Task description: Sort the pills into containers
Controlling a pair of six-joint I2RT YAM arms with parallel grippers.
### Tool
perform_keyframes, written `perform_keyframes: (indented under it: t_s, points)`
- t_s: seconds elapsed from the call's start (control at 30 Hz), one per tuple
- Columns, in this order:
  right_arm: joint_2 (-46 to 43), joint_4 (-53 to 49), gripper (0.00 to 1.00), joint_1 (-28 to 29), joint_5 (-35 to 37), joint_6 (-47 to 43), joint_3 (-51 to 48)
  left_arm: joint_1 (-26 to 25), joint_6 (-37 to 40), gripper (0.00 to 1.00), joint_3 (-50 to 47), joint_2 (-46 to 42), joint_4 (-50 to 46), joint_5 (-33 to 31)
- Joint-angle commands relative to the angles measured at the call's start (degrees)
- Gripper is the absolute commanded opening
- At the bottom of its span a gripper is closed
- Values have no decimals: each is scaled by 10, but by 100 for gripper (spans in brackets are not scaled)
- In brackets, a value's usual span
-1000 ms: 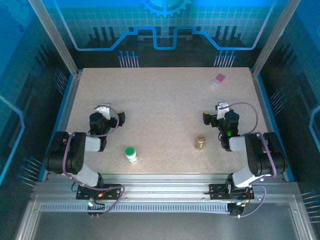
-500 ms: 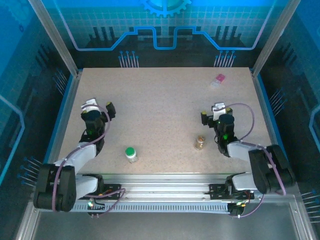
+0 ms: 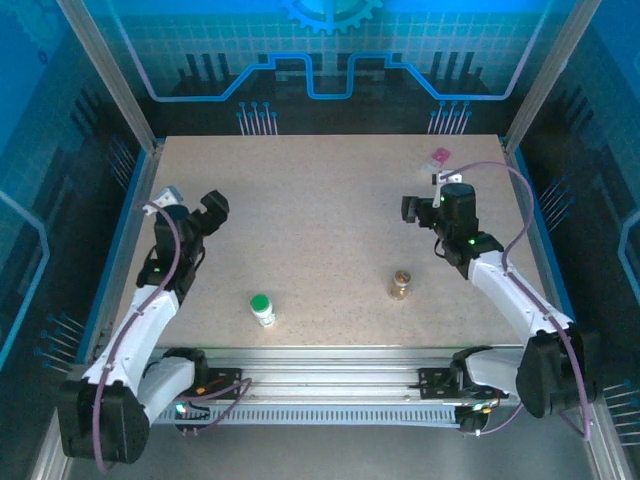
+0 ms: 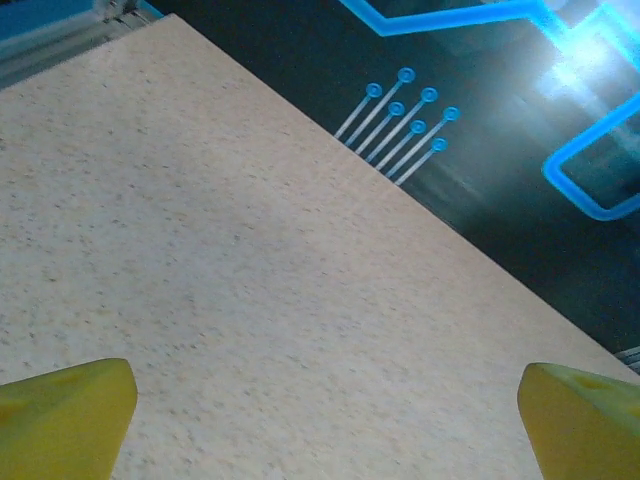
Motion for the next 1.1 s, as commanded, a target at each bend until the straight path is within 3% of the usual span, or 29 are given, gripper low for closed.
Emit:
perform_keyframes:
  t_s: [0.0,0.17,0.37,0.6,0.8,1.07]
  points:
    - [36,-88,100,-1,14,11,54,-3,-18,99,63,-10,-155,91]
    - [154,-98,100,-43,9,33,139,-6,-15,99,143,-9,-251,170]
    - [366,-108,100,-85,42,47,323,-6,99,99,241,-9,-360,208]
    - [575,-155,95,-118,23,57,546,-10,110,99,159,-57,-311,172]
    - [718,-236,93,-118,25,42,736,-11,117,99,155,-57,-313,174]
    - [842,-351,89,-123,43,36,928,-12,123,99,154,-62,-315,175]
